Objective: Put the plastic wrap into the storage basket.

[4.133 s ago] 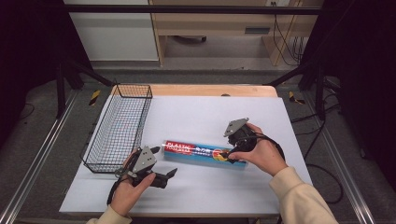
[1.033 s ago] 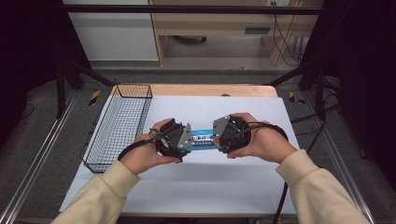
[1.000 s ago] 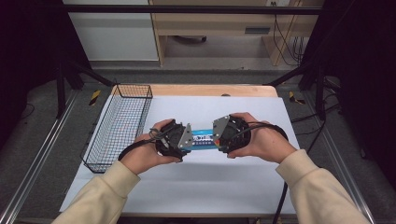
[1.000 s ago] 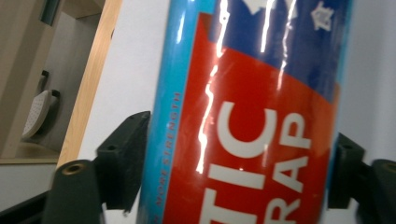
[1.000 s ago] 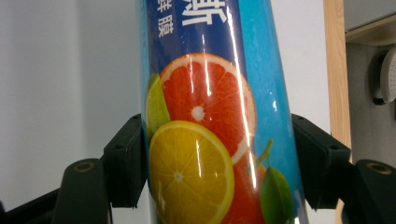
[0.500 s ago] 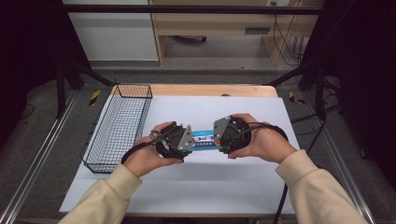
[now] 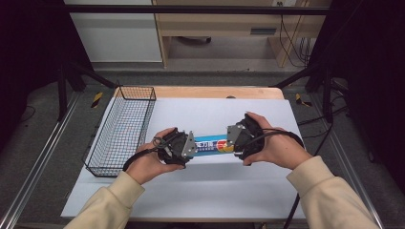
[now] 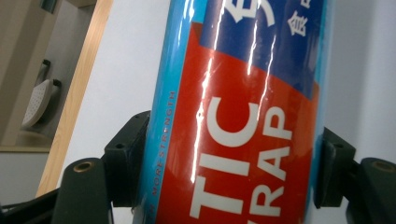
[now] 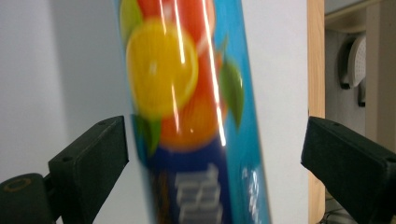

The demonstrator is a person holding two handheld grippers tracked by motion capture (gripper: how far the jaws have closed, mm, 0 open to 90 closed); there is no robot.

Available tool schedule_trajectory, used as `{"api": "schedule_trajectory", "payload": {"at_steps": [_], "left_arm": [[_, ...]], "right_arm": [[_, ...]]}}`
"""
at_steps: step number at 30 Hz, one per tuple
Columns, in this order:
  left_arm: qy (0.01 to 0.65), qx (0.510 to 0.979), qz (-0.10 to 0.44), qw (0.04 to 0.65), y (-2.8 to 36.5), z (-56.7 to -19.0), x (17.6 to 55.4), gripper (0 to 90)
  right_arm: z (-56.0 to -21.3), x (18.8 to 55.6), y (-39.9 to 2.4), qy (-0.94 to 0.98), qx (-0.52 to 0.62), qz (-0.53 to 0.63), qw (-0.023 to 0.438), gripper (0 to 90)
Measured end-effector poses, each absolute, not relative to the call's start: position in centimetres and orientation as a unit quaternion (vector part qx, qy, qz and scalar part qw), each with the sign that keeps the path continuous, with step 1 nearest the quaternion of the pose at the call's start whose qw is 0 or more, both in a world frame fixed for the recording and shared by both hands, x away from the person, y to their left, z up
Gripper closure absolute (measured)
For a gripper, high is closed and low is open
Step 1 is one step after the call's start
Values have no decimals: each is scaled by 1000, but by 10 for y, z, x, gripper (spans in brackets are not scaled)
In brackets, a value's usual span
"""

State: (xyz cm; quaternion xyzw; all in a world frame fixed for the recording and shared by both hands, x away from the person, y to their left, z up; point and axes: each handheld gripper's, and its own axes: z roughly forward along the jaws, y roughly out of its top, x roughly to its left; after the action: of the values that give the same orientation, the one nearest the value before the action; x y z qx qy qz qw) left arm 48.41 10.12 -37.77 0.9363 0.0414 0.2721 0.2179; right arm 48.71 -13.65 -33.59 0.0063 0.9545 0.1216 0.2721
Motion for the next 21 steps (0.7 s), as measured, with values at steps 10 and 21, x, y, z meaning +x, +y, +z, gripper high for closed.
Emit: {"api": "schedule_trajectory", "payload": {"at_steps": [10,21], "left_arm": [[71,930,283,223,112,-372,486,289],[103,915,300,249,121,-354,485,291]], "right_arm": [[-349,487,-200,934,129,143,302,68],[-404,481,-216,849,329,243,335,70]]}}
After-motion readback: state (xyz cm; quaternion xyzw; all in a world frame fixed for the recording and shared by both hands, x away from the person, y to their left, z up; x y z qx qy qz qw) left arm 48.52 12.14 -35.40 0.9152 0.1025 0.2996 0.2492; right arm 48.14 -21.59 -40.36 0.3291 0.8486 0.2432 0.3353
